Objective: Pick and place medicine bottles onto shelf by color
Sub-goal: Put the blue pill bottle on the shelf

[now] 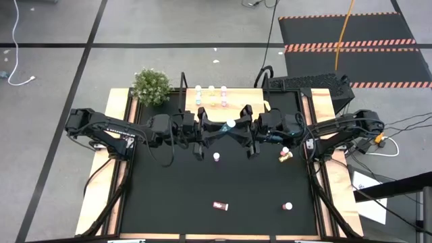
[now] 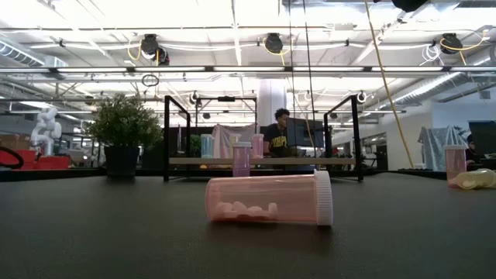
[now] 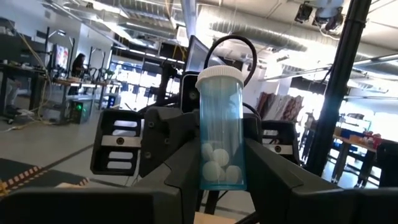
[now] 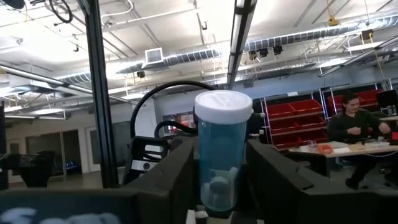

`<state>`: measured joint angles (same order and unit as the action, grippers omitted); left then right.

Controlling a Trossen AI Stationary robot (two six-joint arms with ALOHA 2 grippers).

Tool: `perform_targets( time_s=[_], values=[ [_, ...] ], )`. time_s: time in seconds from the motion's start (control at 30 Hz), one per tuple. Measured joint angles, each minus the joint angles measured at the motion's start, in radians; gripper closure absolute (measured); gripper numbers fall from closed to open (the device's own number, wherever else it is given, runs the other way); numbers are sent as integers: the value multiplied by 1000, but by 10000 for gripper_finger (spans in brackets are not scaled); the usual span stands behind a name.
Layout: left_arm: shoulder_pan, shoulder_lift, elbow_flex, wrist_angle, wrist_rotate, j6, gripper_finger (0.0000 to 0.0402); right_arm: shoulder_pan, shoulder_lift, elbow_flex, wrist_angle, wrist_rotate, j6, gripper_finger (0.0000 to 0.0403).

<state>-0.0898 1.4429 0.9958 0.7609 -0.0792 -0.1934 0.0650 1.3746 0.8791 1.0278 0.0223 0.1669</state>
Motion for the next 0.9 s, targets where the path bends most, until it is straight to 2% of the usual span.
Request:
perform_targets(
  time_s=[0.2, 0.33, 0.43, 0.57, 0.73, 0.9],
  values=[
    [0, 0, 0, -10, -3, 2, 284, 0, 0, 0, -2, -1, -8, 297],
    [-1, -4, 1, -50, -58, -82, 280, -1, 0, 0, -14, 3, -15, 305],
    [0, -5, 1, -81, -69, -112, 259, -2, -2, 0, -35, 8, -35, 305],
    [5, -17, 0, -138, -74, -123, 208, -1, -19, 0, -116, 10, -60, 304],
    [13, -80, 46, -376, -77, -87, 139, 0, -77, 2, -299, 65, -95, 303],
    [12, -106, 192, -715, -74, 1, 96, 0, -152, -2, -568, 119, -107, 303]
  ],
)
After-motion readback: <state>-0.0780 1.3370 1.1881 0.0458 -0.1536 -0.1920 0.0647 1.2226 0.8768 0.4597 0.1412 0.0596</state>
